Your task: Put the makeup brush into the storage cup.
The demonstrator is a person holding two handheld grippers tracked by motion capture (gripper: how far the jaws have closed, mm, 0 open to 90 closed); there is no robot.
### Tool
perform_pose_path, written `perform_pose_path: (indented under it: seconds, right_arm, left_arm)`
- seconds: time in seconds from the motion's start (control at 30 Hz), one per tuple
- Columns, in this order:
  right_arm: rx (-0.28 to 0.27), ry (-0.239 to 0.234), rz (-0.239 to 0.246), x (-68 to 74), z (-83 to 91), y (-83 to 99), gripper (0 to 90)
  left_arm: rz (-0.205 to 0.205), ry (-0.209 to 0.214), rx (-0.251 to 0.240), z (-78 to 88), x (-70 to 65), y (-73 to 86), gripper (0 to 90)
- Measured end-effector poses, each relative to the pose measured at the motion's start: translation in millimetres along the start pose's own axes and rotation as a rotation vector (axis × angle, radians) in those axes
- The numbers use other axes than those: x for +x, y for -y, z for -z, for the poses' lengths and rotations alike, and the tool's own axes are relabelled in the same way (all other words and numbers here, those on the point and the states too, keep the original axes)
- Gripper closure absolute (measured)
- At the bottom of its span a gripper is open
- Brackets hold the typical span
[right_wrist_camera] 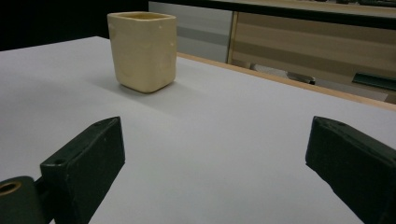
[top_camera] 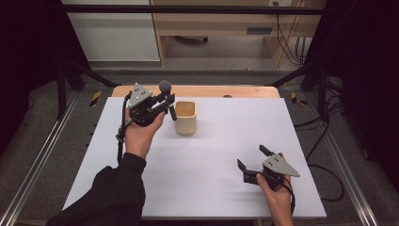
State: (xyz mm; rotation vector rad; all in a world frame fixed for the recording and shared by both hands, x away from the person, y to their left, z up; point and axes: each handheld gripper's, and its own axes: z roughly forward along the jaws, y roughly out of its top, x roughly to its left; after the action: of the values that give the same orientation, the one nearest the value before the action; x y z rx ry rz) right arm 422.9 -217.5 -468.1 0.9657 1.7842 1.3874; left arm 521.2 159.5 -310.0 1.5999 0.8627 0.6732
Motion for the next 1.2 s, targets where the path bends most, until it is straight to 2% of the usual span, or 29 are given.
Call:
perform_pose_path:
  seconds: [0.23, 0.73, 1.2]
  right_arm:
    - [0.002, -0.002, -0.008, 0.8, -0.3, 0.7, 4.9]
    - [0.001, -0.008, -0.008, 0.6, 0.6, 0.9, 5.2]
    - [-0.001, -0.012, -0.002, 0.4, 0.7, 1.3, 5.2]
  left_arm:
    - [-0.005, 0.000, -0.004, -3.5, -2.2, -4.1, 69.9]
    - [-0.020, -0.032, 0.014, -27.9, -1.7, -1.1, 70.0]
    - [-0.004, -0.044, 0.017, -41.7, -0.1, 4.9, 70.0]
